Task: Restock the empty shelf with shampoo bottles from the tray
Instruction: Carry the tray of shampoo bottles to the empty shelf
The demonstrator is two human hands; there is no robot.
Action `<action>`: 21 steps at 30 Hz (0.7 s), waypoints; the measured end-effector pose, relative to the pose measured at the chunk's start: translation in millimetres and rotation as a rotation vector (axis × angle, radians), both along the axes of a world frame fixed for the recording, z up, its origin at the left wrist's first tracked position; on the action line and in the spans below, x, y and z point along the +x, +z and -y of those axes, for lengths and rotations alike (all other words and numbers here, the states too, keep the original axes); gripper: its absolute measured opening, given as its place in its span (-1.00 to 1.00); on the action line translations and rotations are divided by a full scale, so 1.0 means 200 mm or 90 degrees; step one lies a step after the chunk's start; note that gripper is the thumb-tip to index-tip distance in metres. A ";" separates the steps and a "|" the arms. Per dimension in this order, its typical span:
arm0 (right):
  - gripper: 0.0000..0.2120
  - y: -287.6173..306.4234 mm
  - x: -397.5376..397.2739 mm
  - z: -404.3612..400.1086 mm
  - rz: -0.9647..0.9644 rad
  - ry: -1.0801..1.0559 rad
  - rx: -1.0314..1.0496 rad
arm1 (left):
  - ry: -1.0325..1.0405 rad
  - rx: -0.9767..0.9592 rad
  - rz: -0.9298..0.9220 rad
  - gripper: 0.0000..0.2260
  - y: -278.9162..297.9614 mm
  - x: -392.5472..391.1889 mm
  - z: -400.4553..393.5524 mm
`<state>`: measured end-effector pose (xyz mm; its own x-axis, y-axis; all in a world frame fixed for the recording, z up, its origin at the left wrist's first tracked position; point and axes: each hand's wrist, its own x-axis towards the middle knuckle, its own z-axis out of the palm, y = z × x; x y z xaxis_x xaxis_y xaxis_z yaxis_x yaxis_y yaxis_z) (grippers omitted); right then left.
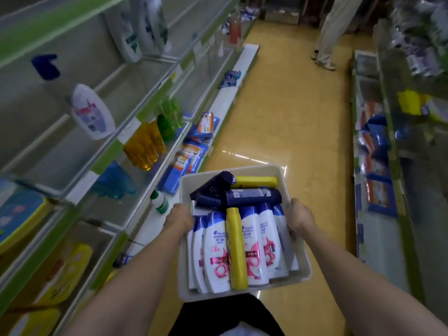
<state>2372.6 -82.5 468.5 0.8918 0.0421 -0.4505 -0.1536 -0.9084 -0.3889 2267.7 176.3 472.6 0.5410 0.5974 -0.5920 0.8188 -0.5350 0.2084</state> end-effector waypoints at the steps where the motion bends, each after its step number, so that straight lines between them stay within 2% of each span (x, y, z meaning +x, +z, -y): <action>1: -0.77 0.01 0.11 0.00 0.004 0.007 -0.002 | 0.004 -0.006 0.000 -0.74 0.01 0.10 0.00; 10: -0.76 -0.01 1.27 -0.12 -0.011 0.033 -0.023 | -0.025 -0.014 -0.021 -0.67 -0.07 1.20 -0.08; 15: -0.78 0.02 1.87 -0.18 -0.014 0.046 -0.010 | -0.016 -0.019 -0.007 -0.67 -0.01 1.79 -0.12; 21: -0.78 -0.02 2.58 -0.22 -0.030 0.058 0.005 | -0.020 -0.007 -0.045 -0.64 0.02 2.48 -0.18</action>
<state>2888.6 -38.7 464.6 0.8623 0.1250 -0.4907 -0.0892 -0.9164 -0.3902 2764.5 212.0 476.1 0.5154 0.5743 -0.6360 0.8149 -0.5582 0.1564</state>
